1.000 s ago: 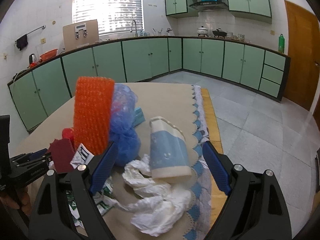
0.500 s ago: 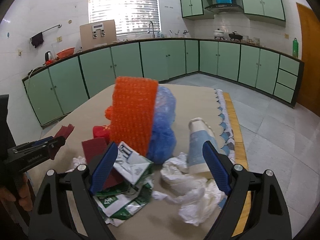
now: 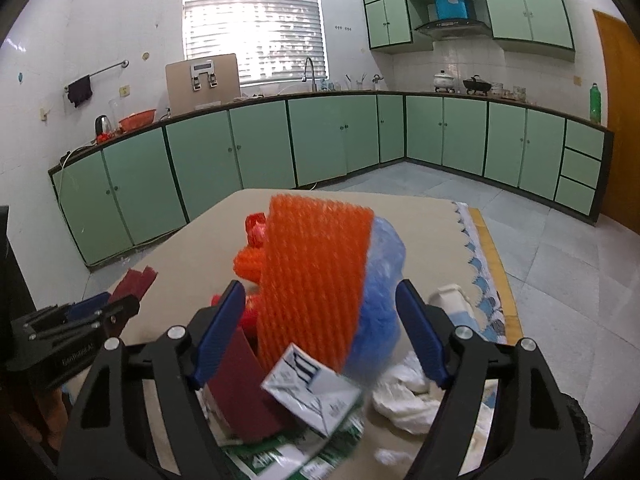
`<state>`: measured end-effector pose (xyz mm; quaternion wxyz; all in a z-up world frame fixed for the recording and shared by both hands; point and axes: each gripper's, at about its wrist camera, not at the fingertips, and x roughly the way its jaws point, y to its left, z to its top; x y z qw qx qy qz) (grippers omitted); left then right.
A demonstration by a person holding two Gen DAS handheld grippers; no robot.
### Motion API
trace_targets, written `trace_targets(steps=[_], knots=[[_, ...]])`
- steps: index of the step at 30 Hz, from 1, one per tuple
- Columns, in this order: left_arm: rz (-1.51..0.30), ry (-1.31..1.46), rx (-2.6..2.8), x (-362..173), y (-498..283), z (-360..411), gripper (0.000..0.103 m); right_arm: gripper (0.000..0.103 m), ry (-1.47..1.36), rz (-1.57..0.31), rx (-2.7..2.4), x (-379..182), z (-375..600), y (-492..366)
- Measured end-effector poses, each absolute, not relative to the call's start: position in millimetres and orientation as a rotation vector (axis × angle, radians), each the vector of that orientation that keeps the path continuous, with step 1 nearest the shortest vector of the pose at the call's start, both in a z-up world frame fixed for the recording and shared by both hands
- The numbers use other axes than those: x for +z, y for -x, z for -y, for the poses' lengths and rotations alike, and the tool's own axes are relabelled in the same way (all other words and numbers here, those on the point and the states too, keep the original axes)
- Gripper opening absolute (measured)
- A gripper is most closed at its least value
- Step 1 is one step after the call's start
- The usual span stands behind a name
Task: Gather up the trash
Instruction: 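Close left gripper on the dark red pad while right gripper closes on the orange mesh sleeve, then lift and carry the red pad and orange mesh sleeve over the black bin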
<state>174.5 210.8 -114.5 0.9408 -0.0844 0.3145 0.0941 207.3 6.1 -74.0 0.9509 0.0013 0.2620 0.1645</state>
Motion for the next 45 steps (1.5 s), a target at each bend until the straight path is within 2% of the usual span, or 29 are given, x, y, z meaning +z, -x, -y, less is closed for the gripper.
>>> trace_targets(steps=[4,10,12,14,20,30,37,45], knots=[[-0.635,0.166,0.192,-116,-178,-213,0.042,0.074,0.008,-0.535,0.309,-77,-20,-215],[-0.634,0.156,0.182,-118,-179,-216,0.042,0.041,0.021,-0.582,0.327,-85,-27,-225],[-0.633,0.157,0.179,-117,-180,-216,0.042,0.020,0.031,-0.589,0.342,-86,-27,-225],[-0.629,0.163,0.178,-116,-179,-216,0.042,0.010,0.038,-0.590,0.353,-86,-27,-225],[-0.609,0.148,0.176,-109,-173,-210,0.042,0.008,0.026,-0.541,0.389,-72,-19,-217],[-0.528,0.133,0.132,-68,-165,-189,0.042,0.008,-0.096,-0.411,0.470,-15,11,-201],[-0.483,0.112,0.032,-40,-159,-147,0.042,0.008,-0.119,-0.370,0.418,12,55,-181],[-0.475,0.098,-0.124,-31,-156,-79,0.042,0.009,-0.096,-0.394,0.236,11,143,-146]])
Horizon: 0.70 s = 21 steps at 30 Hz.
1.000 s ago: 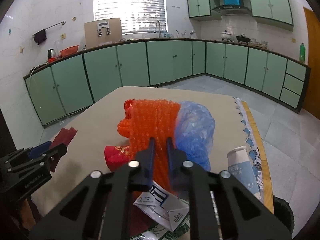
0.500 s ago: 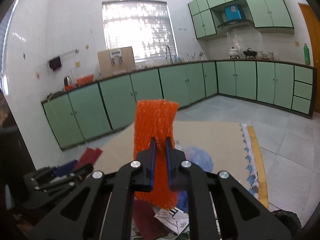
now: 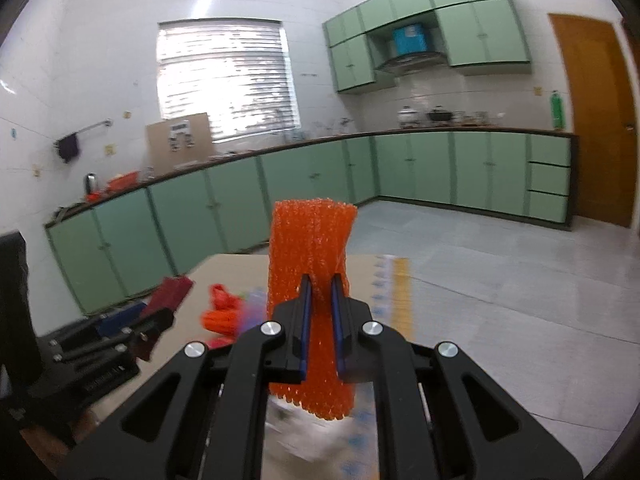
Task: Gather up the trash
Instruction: 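Lift and carry the red pad and orange mesh sleeve over the black bin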
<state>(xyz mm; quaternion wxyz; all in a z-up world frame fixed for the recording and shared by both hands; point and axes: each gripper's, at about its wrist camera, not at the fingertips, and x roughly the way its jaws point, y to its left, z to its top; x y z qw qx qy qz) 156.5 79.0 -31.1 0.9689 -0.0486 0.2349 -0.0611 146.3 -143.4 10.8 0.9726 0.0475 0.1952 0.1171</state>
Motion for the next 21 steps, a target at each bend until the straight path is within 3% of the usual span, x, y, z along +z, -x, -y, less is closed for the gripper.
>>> trace_targets(steps=[11,21], knots=[[-0.491,0.073,-0.381,-47,-148,48,0.042,0.009,-0.090,-0.461,-0.008,-25,251,-100],[-0.568,0.051,-0.535,-90,-153,132,0.042,0.009,-0.109,-0.580,-0.140,-92,308,-85]])
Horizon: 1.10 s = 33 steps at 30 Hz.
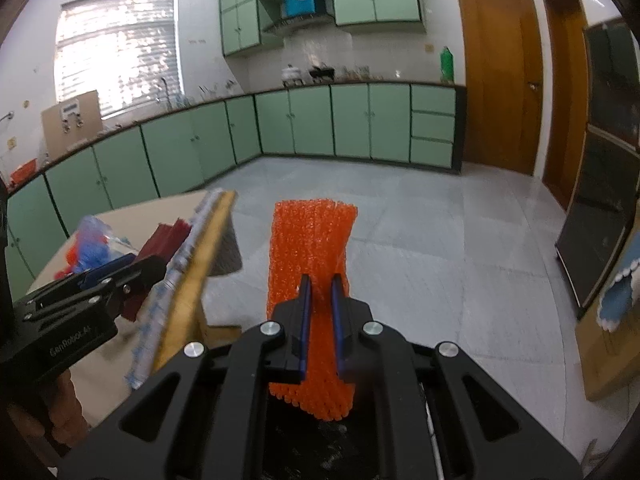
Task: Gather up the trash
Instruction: 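Lift and carry the red pad and orange mesh sleeve over the black bin, then open both grippers to drop the pad and mesh sleeve into the bin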
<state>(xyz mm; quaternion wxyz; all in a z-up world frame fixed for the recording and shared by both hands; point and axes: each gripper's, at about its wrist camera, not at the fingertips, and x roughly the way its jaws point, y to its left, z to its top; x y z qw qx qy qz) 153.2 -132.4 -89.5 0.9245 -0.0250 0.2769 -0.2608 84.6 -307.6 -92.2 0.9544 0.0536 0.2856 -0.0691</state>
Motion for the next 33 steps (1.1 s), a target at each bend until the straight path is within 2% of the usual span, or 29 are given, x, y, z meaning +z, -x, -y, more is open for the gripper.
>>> trace_targets(steps=[10,12,14,15,16,19,21,24,27,33], knots=[[-0.703,0.007,-0.608,-143,-189,181,0.042,0.013,-0.167,-0.705,-0.186,-149,337,-106],[-0.712,0.010,-0.612,-145,-192,182,0.044,0.022,-0.174,-0.723,-0.194,-154,343,-113],[-0.721,0.012,-0.616,-148,-196,184,0.053,0.029,-0.181,-0.730,-0.201,-157,346,-117],[-0.722,0.012,-0.617,-148,-197,185,0.055,0.038,-0.184,-0.735,-0.206,-159,346,-119],[-0.722,0.013,-0.617,-149,-198,184,0.060,0.042,-0.185,-0.738,-0.209,-162,346,-119],[-0.719,0.018,-0.605,-147,-199,179,0.062,0.051,-0.183,-0.737,-0.224,-166,348,-120],[-0.714,0.029,-0.588,-144,-199,171,0.064,0.064,-0.186,-0.730,-0.243,-165,349,-118],[-0.676,0.036,-0.529,-132,-193,149,0.065,0.076,-0.177,-0.702,-0.257,-158,346,-116],[-0.629,0.041,-0.457,-115,-184,117,0.066,0.083,-0.166,-0.673,-0.244,-148,333,-116],[-0.534,0.035,-0.244,-82,-157,39,0.066,0.088,-0.173,-0.601,-0.123,-124,285,-119]])
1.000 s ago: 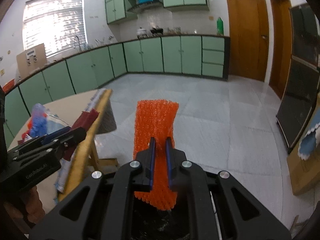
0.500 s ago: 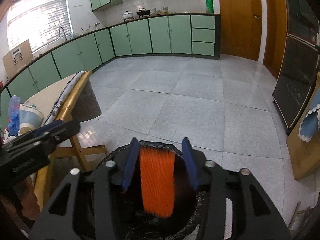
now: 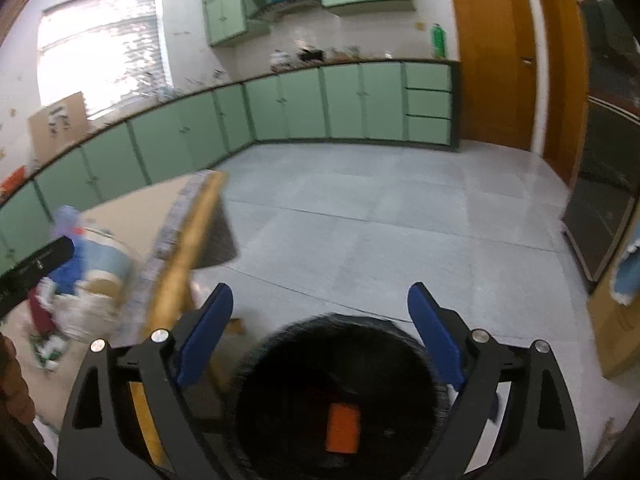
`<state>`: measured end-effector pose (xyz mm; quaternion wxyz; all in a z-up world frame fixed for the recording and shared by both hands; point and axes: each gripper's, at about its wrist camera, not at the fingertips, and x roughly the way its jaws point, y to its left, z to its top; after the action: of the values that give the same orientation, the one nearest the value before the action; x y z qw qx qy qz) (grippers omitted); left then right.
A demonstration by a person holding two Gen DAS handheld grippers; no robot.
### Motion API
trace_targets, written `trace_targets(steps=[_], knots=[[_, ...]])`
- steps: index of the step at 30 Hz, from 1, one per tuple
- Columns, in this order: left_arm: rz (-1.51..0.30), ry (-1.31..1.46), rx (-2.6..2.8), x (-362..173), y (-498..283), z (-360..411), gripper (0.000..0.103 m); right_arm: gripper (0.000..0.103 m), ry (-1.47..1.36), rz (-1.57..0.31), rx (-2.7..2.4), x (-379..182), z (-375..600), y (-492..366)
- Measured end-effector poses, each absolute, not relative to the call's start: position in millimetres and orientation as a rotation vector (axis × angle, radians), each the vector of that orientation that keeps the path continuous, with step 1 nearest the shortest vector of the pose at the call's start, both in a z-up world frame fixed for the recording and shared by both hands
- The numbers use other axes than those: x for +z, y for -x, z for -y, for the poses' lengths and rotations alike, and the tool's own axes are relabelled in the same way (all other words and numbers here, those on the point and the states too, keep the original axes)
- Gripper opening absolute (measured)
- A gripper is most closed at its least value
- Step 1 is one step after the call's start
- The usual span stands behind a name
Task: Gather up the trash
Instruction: 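Open both grippers to drop the pad and mesh sleeve into the bin, then move both grippers back over the trash on the table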
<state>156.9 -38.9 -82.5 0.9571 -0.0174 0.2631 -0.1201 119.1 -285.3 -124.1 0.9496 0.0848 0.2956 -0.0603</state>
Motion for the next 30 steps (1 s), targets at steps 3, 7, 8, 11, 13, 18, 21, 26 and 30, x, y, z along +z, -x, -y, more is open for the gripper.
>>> trace_targets(steps=[3,7,8,11,13,18,21,26,30], knots=[[-0.504,0.023,-0.152,-73,-146,3,0.066,0.088,-0.170,-0.566,-0.034,-112,252,-123],[-0.486,0.012,-0.055,-70,-132,-39,0.066,0.088,-0.149,-0.555,0.061,-102,213,-132],[-0.488,0.012,-0.027,-72,-130,-50,0.066,0.088,-0.143,-0.555,0.074,-101,206,-134],[-0.511,0.018,0.032,-79,-129,-74,0.066,0.088,-0.136,-0.550,0.111,-99,185,-138],[-0.529,0.026,0.070,-89,-128,-90,0.066,0.088,-0.135,-0.555,0.128,-100,173,-142],[-0.591,0.050,0.122,-115,-135,-117,0.066,0.088,-0.103,-0.542,0.142,-105,149,-149],[-0.637,0.078,0.125,-129,-139,-126,0.066,0.088,-0.081,-0.547,0.148,-112,132,-150],[-0.674,0.097,0.132,-146,-144,-134,0.066,0.088,-0.058,-0.561,0.168,-115,116,-154],[-0.704,0.137,0.121,-153,-148,-141,0.063,0.088,-0.032,-0.551,0.174,-110,110,-161]])
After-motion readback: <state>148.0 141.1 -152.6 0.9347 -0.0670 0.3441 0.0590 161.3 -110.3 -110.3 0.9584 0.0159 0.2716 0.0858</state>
